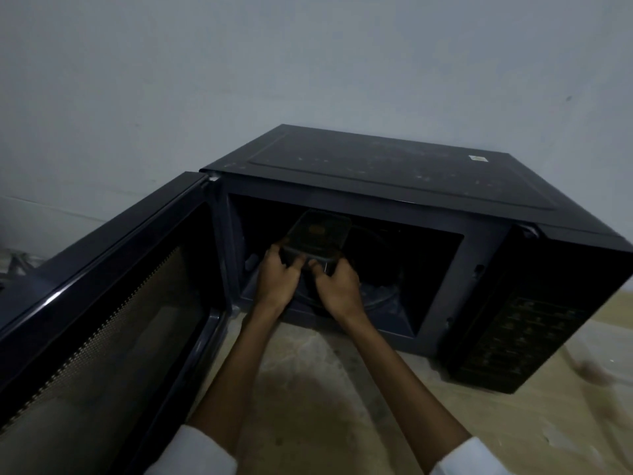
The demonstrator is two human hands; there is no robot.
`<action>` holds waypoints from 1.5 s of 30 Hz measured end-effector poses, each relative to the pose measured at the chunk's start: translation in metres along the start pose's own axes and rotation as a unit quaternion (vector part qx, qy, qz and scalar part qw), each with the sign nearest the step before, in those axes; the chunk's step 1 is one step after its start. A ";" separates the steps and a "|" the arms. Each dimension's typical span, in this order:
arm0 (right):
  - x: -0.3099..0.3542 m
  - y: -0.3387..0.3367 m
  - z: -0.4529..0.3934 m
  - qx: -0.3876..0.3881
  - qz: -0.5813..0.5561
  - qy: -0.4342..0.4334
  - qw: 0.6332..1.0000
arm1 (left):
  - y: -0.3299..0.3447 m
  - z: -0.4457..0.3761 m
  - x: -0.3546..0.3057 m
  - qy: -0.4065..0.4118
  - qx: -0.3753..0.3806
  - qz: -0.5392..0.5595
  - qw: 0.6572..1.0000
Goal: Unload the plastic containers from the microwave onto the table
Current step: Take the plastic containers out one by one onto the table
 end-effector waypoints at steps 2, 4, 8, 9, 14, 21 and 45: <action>0.001 -0.003 0.009 -0.009 -0.017 -0.011 1.000 | 0.002 0.009 0.003 0.012 -0.011 0.022 1.000; -0.001 -0.009 0.018 -0.031 -0.020 -0.013 0.999 | 0.004 0.023 0.004 0.039 -0.026 0.035 0.998; -0.004 -0.026 0.036 -0.075 -0.026 -0.016 0.997 | 0.007 0.060 -0.005 0.060 -0.051 0.038 0.996; -0.005 -0.030 0.042 -0.085 -0.034 -0.015 0.996 | 0.008 0.070 -0.008 0.056 -0.053 0.037 0.996; -0.009 -0.052 0.072 -0.117 -0.151 -0.013 0.981 | 0.016 0.124 -0.025 0.082 -0.044 0.041 0.995; -0.023 -0.083 0.126 -0.094 -0.200 0.001 0.975 | 0.005 0.149 -0.028 0.052 -0.110 0.137 0.983; -0.128 -0.299 0.307 -0.261 -0.091 0.070 0.959 | 0.203 0.290 -0.030 -0.032 0.177 0.181 0.967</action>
Point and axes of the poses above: each hand's wrist, its own z-axis away from the middle knuckle, its own y-axis out of the palm, x = y × z, the point moved 6 cm from there along -z, towards the middle knuckle, and after that the axes turned 11 degrees about x, right-handed, at the moved point
